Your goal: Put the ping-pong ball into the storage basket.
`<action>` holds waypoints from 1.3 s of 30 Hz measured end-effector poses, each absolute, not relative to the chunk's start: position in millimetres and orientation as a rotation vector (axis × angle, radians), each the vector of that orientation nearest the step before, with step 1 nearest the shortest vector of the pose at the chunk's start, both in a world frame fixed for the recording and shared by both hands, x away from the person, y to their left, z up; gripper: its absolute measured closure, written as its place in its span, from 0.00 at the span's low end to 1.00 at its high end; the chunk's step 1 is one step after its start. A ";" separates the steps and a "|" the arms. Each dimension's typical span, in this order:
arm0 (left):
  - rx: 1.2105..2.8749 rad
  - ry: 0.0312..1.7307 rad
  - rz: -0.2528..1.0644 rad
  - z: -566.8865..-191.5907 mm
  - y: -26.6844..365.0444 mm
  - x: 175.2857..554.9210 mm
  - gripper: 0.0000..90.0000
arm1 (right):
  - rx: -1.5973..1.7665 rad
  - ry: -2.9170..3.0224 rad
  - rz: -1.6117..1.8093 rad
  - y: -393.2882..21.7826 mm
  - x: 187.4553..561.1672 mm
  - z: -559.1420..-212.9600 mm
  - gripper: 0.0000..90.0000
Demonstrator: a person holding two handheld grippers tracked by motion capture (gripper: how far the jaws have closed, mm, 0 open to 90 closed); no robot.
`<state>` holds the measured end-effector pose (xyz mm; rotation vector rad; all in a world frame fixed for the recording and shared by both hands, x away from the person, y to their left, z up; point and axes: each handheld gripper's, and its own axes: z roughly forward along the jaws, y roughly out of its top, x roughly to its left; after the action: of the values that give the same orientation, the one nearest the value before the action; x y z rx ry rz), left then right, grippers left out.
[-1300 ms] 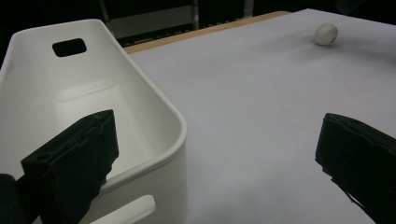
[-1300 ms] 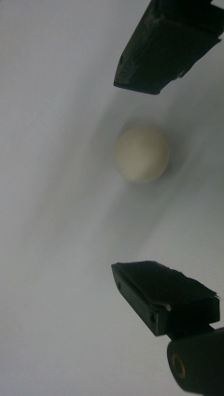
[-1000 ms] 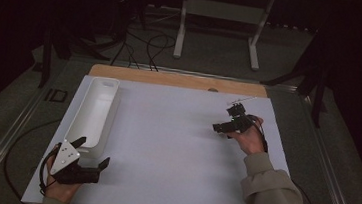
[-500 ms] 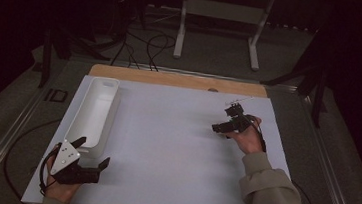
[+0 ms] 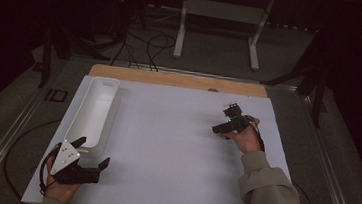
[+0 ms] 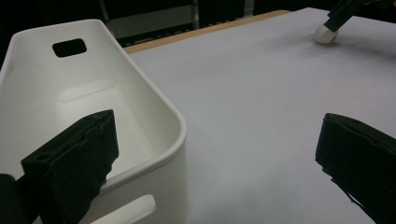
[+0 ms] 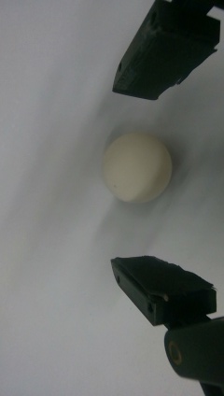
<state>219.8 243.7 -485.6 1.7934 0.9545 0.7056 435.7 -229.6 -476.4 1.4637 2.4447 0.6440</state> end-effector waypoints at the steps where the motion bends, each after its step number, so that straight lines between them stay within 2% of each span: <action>1: 1.794 0.954 0.706 -485.6 243.7 219.8 0.00 | 1.467 2.447 0.640 -229.7 435.9 -476.9 0.16; 9: 1.794 0.954 0.705 -485.6 243.8 219.8 0.00 | 1.479 2.455 0.600 -228.0 439.0 -482.5 0.24; 11: 1.793 0.953 0.705 -485.6 243.9 219.8 0.00 | 1.472 2.458 0.584 -226.9 439.3 -484.1 0.27; 13: 1.793 0.952 0.705 -485.7 244.0 219.8 0.00 | 1.489 2.457 0.567 -226.0 440.0 -485.8 0.38; 21: 1.793 0.952 0.705 -485.7 244.0 219.8 0.00 | 1.487 2.470 0.532 -224.7 441.0 -488.8 0.49; 39: 1.793 0.951 0.705 -485.8 244.0 219.8 0.00 | 1.480 2.463 0.504 -224.1 440.7 -489.1 0.56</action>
<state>219.8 244.0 -485.8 1.7928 0.9511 0.7053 440.7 -224.1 -489.1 1.4796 2.4634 0.5041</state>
